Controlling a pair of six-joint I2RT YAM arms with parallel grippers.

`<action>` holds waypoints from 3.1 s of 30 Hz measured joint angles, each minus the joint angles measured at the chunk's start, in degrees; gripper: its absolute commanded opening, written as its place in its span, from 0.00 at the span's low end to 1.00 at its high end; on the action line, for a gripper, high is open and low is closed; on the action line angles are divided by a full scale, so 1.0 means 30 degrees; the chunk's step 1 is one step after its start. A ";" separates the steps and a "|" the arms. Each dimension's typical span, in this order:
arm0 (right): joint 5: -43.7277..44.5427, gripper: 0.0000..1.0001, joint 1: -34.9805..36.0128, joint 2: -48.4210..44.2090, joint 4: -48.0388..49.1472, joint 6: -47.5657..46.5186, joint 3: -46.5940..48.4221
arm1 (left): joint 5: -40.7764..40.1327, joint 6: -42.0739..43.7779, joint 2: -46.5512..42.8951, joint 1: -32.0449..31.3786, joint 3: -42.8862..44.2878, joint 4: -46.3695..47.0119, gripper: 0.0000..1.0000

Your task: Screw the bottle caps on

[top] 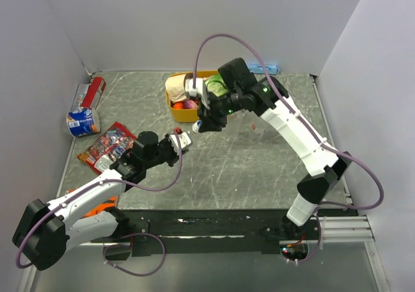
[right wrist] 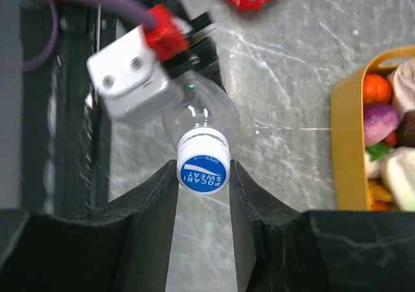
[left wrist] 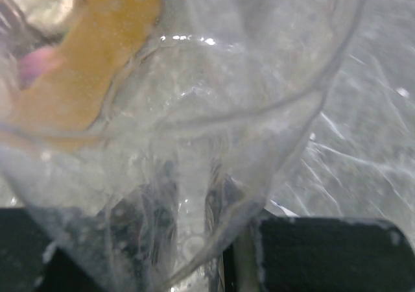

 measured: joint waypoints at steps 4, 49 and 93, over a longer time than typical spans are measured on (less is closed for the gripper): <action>-0.0131 0.24 -0.0619 0.1603 0.0517 0.4371 0.1698 | -0.2113 -0.1239 0.0197 -0.0131 0.0007 0.0648 0.01; -0.2106 0.76 0.0335 -0.5319 -0.1020 -1.2429 -0.6113 | 0.5661 0.6302 0.2324 -0.0306 0.4422 -0.9173 0.01; -0.2841 0.63 -0.3483 0.4852 0.1836 1.3078 0.1479 | -0.9180 0.0641 0.2623 -0.0962 0.2390 -0.3687 0.01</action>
